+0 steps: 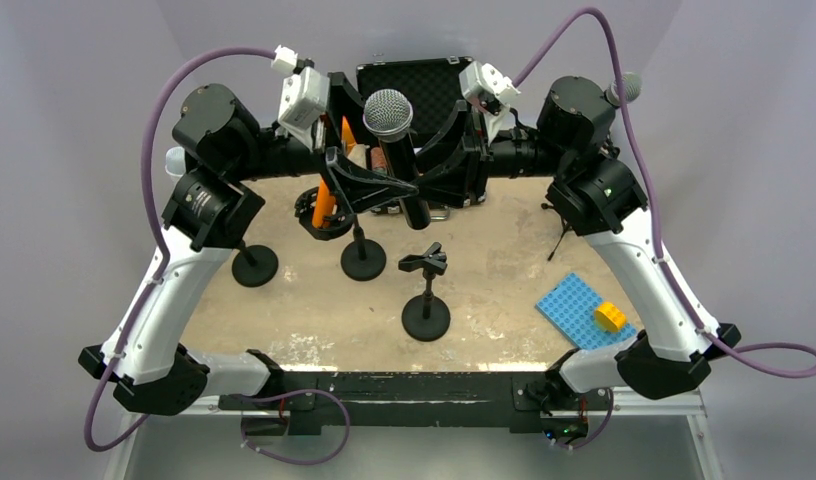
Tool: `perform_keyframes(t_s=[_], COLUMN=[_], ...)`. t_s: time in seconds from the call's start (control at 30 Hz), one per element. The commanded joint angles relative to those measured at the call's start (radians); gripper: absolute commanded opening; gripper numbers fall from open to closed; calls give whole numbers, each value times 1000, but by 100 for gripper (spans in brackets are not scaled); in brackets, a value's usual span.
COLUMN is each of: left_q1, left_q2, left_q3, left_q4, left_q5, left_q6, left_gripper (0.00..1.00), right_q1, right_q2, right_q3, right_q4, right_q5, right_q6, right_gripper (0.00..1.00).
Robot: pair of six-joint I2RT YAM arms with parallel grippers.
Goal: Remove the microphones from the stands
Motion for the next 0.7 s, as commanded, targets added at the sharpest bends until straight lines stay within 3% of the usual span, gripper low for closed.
perform_keyframes(t_s=[0.0,0.17,0.27,0.3,0.33,0.37,0.4,0.47,0.57,0.67], left_q1=[2,3,4,3,3,5,9,15,19,21], left_q2=[-24,-22,-14,-13,-16,-20,-24,-32,-44,-55], left_q3=[-7,-13,-3,0,0,3,15,61,185,289], left_q4=[70,99,92,86,76,57,8,-144,-499,-855], left_q5=[7,38,85,89,87,87,91,98,86,-16], left_q6=[-17,-21,-6,2,12,32,80,198,531,828], left_gripper=[75,48,19,6,0,0,0,0,0,0], right_q1=[3,4,3,3,3,3,2,-4,-24,-42], right_q2=[-39,-29,-20,-18,-19,-23,-28,-51,-114,-190], right_q3=[-21,-19,-16,-15,-15,-15,-15,-16,-45,-110], right_q4=[18,22,18,12,3,-9,-26,-66,-146,-200], right_q5=[15,17,19,21,30,48,64,63,40,88], right_q6=[-10,-6,-18,-23,-30,-34,-38,-71,-144,-205], right_gripper=[0,0,4,22,48,70,81,85,89,91])
